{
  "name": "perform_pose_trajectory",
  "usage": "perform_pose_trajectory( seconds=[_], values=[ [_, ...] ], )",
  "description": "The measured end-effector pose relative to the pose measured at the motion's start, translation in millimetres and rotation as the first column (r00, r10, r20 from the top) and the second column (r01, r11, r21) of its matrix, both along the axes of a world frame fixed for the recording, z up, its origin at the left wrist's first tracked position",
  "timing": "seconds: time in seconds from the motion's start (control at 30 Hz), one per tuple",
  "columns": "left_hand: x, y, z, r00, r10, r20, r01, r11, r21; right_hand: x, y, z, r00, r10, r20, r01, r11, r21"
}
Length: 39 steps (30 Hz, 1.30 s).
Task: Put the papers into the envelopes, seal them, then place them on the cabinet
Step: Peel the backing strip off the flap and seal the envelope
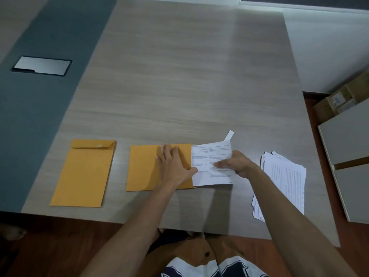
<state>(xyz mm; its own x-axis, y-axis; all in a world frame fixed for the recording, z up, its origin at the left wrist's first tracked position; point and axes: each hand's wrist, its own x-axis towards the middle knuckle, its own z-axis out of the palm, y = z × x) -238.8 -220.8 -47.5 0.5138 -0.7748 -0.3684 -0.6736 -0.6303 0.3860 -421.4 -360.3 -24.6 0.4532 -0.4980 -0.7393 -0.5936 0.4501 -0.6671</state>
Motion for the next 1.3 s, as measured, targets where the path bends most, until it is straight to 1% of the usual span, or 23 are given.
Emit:
perform_pose_trajectory(
  seconds=[0.13,0.2,0.3,0.33,0.4,0.5,0.6,0.73,0.83,0.93,1.0,1.1,1.3],
  values=[
    [4,0,7,0.998,-0.062,0.01,0.062,0.998,0.026,19,17,-5,0.999,-0.012,-0.045,0.01,0.999,-0.037],
    [15,1,11,0.984,-0.176,0.033,0.173,0.982,0.072,18,21,-6,0.997,-0.031,-0.075,0.022,0.992,-0.127],
    [37,6,15,0.892,-0.443,0.095,0.42,0.887,0.194,16,27,-4,0.991,-0.104,-0.083,0.073,0.945,-0.318],
    [41,8,14,0.861,-0.498,0.103,0.469,0.856,0.219,17,29,-5,0.989,-0.123,-0.079,0.088,0.933,-0.35],
    [44,10,14,0.826,-0.552,0.114,0.516,0.822,0.24,21,34,-7,0.985,-0.152,-0.086,0.11,0.924,-0.367],
    [42,9,14,0.814,-0.565,0.134,0.533,0.818,0.214,26,37,-10,0.978,-0.166,-0.124,0.111,0.925,-0.362],
    [42,10,17,0.812,-0.568,0.135,0.547,0.821,0.163,32,40,-9,0.98,-0.157,-0.122,0.107,0.934,-0.34],
    [35,15,20,0.812,-0.57,0.125,0.566,0.821,0.073,46,53,-3,0.991,-0.073,-0.109,0.032,0.94,-0.34],
    [33,18,23,0.823,-0.56,0.101,0.556,0.829,0.06,51,55,0,0.992,-0.021,-0.121,-0.021,0.941,-0.337],
    [36,22,25,0.841,-0.533,0.091,0.53,0.846,0.057,45,47,7,0.982,-0.087,-0.17,0.029,0.948,-0.316],
    [37,25,27,0.84,-0.536,0.085,0.534,0.844,0.045,44,46,14,0.984,-0.089,-0.154,0.047,0.964,-0.261],
    [32,28,30,0.836,-0.541,0.092,0.543,0.84,0.014,51,52,21,0.993,-0.049,-0.106,0.031,0.985,-0.168],
    [30,30,28,0.861,-0.501,0.091,0.502,0.865,0.005,60,64,24,0.999,-0.046,-0.026,0.044,0.997,-0.062]
  ],
)
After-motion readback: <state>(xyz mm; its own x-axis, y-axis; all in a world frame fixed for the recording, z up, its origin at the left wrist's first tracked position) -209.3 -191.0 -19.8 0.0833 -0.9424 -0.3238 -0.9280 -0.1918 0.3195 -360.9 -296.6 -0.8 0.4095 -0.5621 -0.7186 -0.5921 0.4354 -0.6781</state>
